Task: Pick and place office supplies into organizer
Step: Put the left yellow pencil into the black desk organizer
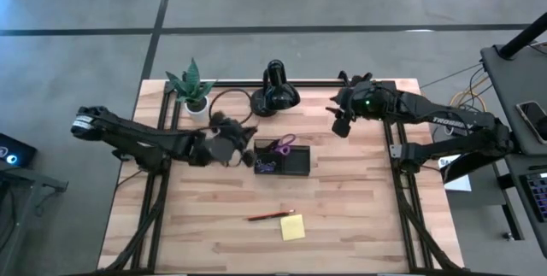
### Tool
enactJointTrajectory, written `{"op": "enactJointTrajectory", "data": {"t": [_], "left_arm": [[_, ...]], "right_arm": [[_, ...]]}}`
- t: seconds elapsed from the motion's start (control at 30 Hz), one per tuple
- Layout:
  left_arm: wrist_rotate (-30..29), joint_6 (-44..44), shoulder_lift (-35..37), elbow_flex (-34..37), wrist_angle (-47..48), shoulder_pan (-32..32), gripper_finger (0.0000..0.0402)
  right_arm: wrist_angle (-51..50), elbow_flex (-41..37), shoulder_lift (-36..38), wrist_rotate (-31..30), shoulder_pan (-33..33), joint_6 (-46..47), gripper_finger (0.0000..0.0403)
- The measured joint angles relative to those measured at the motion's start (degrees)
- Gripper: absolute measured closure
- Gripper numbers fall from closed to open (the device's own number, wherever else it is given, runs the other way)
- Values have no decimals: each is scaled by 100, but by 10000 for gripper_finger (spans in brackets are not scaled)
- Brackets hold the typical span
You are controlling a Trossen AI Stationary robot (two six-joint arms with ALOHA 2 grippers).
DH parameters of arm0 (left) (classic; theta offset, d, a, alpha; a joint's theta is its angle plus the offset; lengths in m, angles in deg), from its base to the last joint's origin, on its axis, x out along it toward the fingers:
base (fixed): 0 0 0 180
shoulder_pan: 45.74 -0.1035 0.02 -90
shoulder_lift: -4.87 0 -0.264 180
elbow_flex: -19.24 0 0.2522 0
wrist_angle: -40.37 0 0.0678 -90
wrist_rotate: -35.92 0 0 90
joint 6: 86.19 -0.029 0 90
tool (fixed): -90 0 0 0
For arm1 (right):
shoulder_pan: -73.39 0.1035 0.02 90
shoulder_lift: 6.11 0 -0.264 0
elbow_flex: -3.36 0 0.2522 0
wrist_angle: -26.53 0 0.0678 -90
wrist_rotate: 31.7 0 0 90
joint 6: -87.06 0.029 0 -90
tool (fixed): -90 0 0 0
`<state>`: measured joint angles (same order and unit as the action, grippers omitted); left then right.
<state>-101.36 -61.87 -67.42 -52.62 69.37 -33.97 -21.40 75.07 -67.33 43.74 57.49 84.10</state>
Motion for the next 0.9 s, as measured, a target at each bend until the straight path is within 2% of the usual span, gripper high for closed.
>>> {"op": "enactJointTrajectory", "data": {"t": [0.07,0.17,0.27,0.37,0.73,0.83,0.9], "left_arm": [[72,-721,1,41,-497,-213,401],[505,-1390,-123,38,-1240,-552,401],[940,-1602,-387,43,-1779,-753,401],[1137,-1738,-696,45,-2054,-796,401],[1101,-1735,-1839,96,-3019,-805,401],[1056,-1449,-1978,289,-3120,-803,401],[823,-1158,-2009,460,-3178,-772,401]], "right_arm": [[-37,92,14,-142,0,0,266],[-79,194,13,-215,1,4,270],[-104,249,12,-215,2,144,274],[-191,257,12,-216,0,299,277],[-247,159,3,-215,0,141,280],[-238,128,3,-215,0,47,280],[-250,106,3,-215,0,-31,282]]}}
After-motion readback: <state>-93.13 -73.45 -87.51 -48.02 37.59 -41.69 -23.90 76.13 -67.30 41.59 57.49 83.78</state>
